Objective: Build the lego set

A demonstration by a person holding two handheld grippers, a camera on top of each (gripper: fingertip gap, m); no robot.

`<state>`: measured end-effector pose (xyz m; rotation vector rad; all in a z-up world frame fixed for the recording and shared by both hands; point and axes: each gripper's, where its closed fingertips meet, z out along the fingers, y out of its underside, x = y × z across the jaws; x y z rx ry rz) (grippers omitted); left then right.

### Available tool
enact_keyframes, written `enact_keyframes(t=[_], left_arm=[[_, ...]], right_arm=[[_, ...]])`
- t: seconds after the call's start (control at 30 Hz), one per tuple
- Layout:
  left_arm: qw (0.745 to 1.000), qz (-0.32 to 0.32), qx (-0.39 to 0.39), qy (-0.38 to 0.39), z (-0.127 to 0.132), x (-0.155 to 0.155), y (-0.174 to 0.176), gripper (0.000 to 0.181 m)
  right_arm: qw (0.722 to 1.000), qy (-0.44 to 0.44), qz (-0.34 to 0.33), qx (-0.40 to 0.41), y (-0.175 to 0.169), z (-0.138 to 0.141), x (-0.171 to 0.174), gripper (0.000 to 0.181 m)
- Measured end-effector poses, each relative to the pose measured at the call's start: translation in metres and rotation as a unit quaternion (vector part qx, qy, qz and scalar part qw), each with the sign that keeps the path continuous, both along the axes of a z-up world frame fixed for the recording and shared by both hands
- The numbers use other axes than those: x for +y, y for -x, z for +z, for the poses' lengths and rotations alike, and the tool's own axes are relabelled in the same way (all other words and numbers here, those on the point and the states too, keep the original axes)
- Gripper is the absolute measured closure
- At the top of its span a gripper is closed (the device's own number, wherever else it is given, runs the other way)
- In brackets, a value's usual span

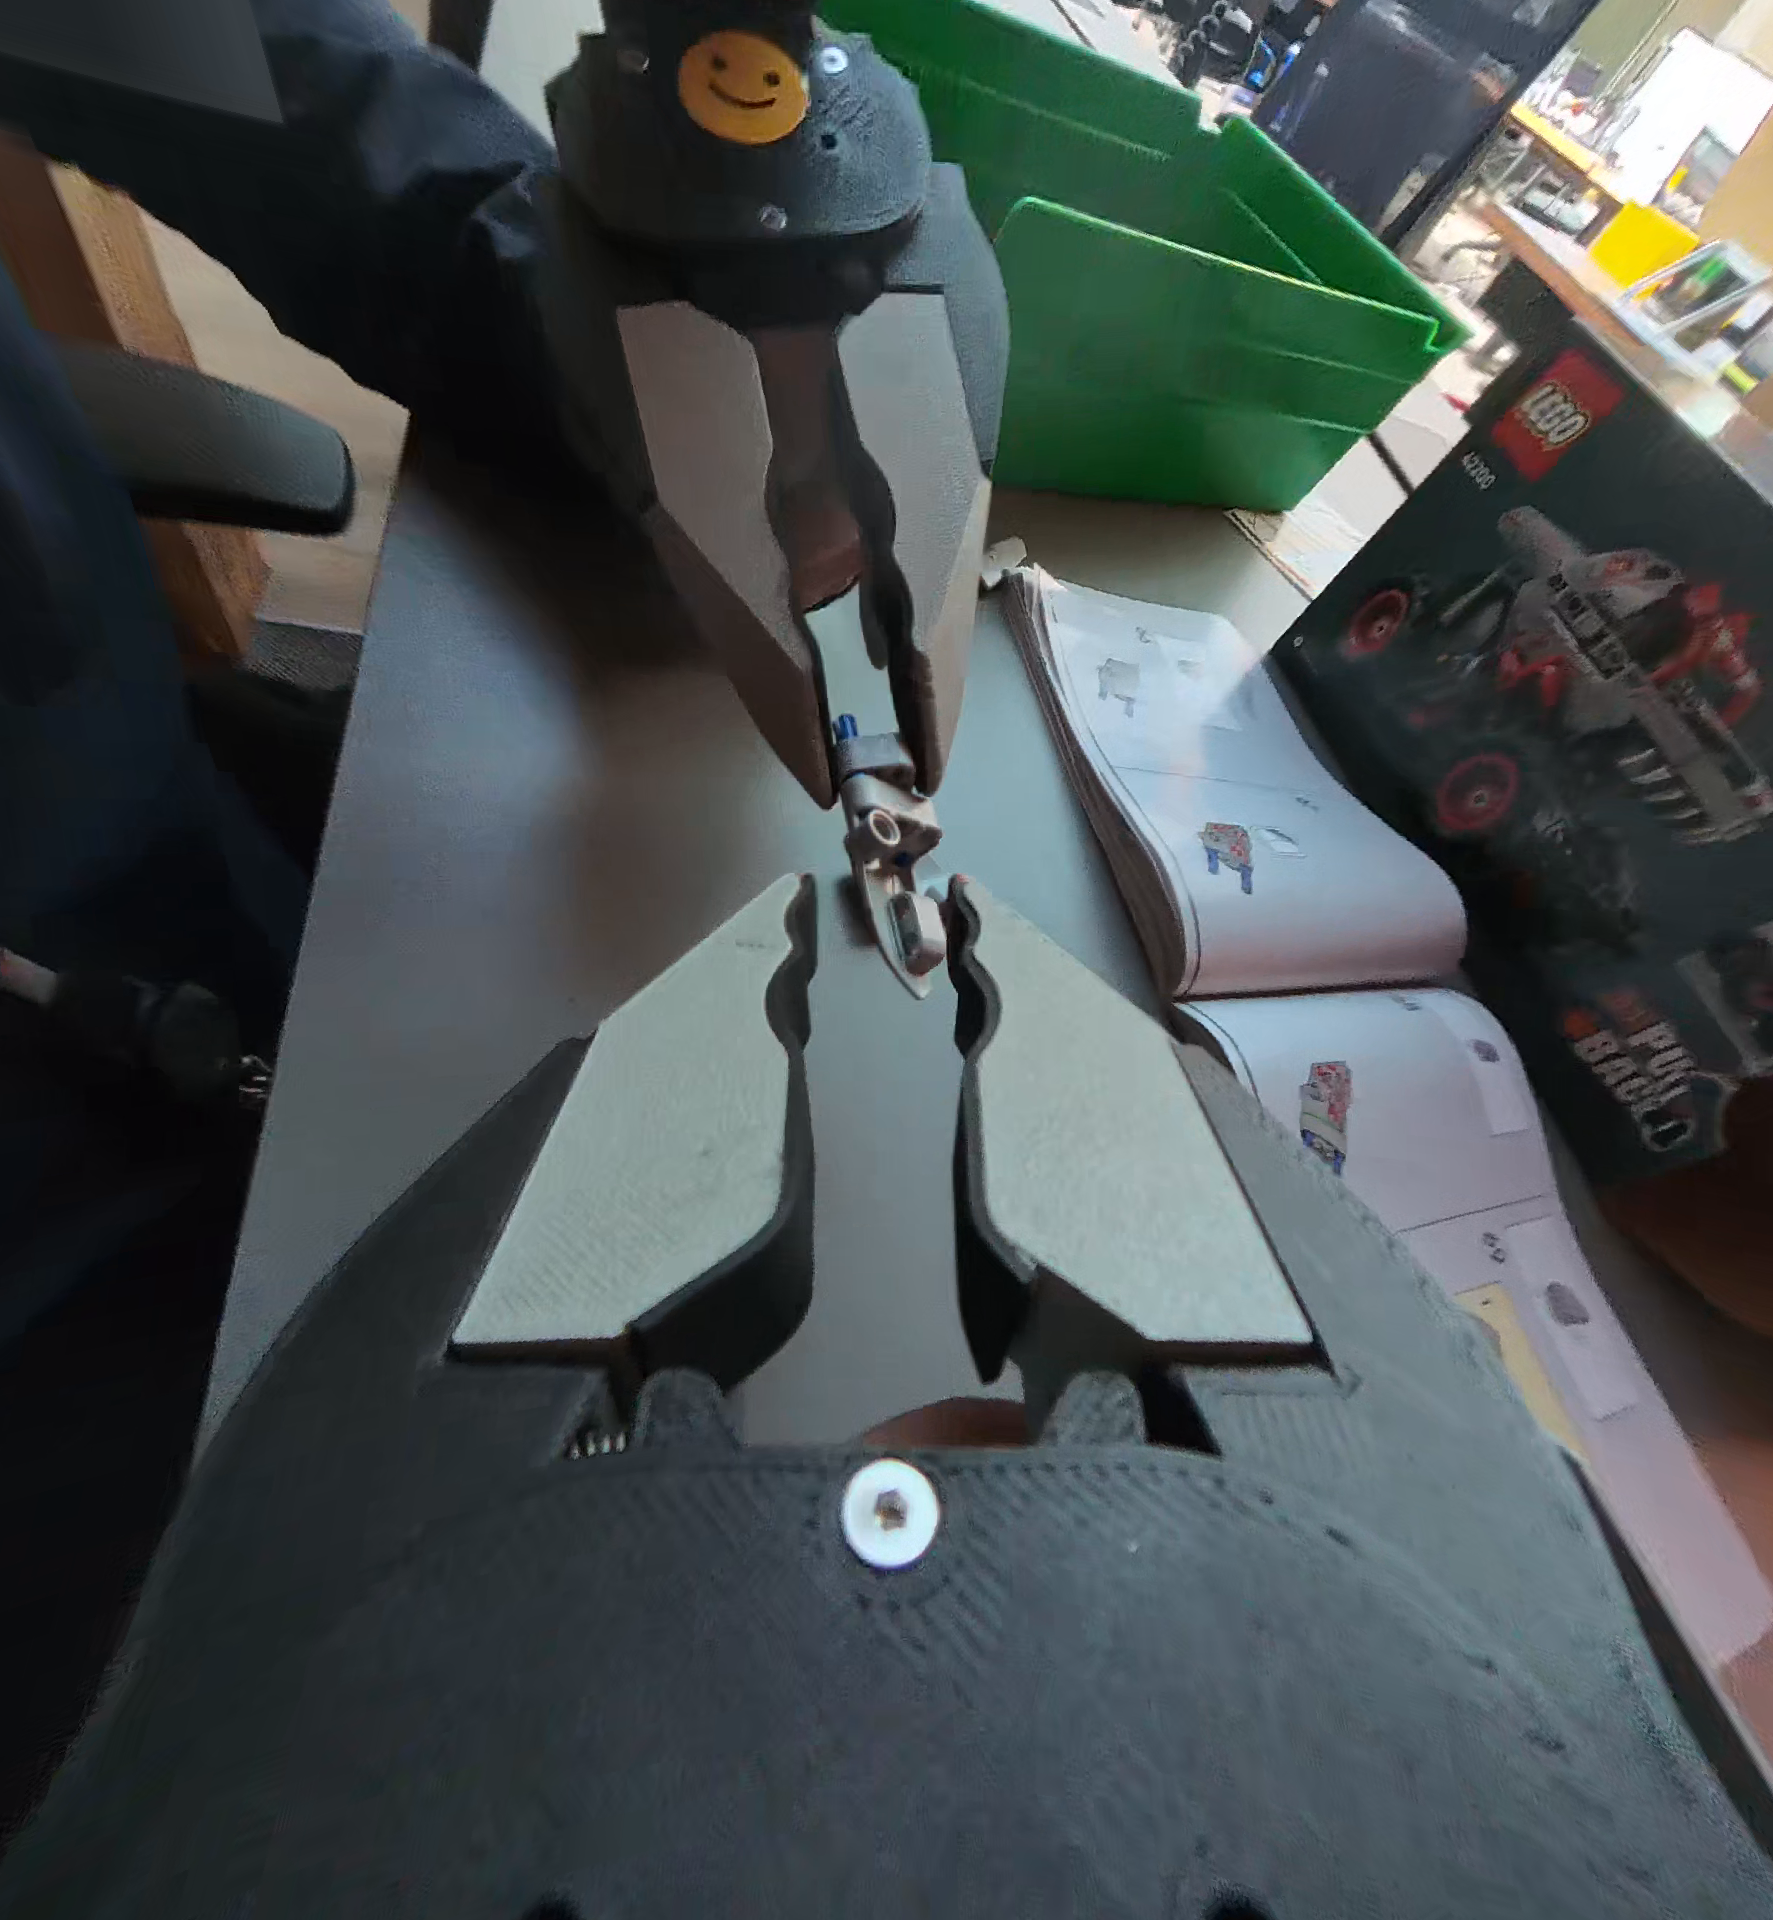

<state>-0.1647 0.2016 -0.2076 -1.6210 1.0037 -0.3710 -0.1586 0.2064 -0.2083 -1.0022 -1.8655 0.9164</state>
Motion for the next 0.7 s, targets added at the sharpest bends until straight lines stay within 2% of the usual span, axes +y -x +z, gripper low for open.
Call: enact_keyframes(t=[0.1, 0.17, 0.27, 0.4, 0.47, 0.5, 0.6, 0.7], left_arm=[[0.999, -0.022, -0.033, -0.003, 0.008, -0.004, -0.005, 0.169], [0.998, -0.036, -0.050, 0.002, 0.012, -0.007, -0.008, 0.169], [0.997, -0.046, -0.067, -0.012, 0.018, -0.009, -0.007, 0.168], [0.996, -0.045, -0.072, 0.008, 0.016, -0.009, -0.007, 0.168], [0.998, -0.029, -0.060, 0.009, 0.013, -0.006, -0.005, 0.166], [0.999, -0.020, -0.047, 0.011, 0.009, -0.004, -0.005, 0.162], [0.999, -0.004, -0.019, 0.027, 0.000, 0.001, -0.006, 0.165], [0.996, -0.003, -0.028, 0.082, -0.007, 0.002, -0.007, 0.166]], right_arm=[[0.998, -0.057, 0.006, 0.002, 0.004, -0.006, -0.009, 0.151], [0.996, -0.093, -0.009, 0.012, 0.009, -0.004, -0.008, 0.171], [0.989, -0.138, -0.027, 0.035, 0.011, 0.004, -0.007, 0.173], [0.984, -0.171, -0.035, 0.026, 0.012, -0.002, -0.008, 0.176], [0.990, -0.135, -0.030, 0.010, 0.013, -0.006, -0.009, 0.176], [0.996, -0.089, -0.020, -0.003, 0.013, -0.007, -0.010, 0.176], [0.998, 0.047, 0.014, -0.046, 0.009, -0.012, -0.011, 0.176], [0.994, 0.078, 0.023, -0.067, 0.007, -0.019, -0.010, 0.176]])
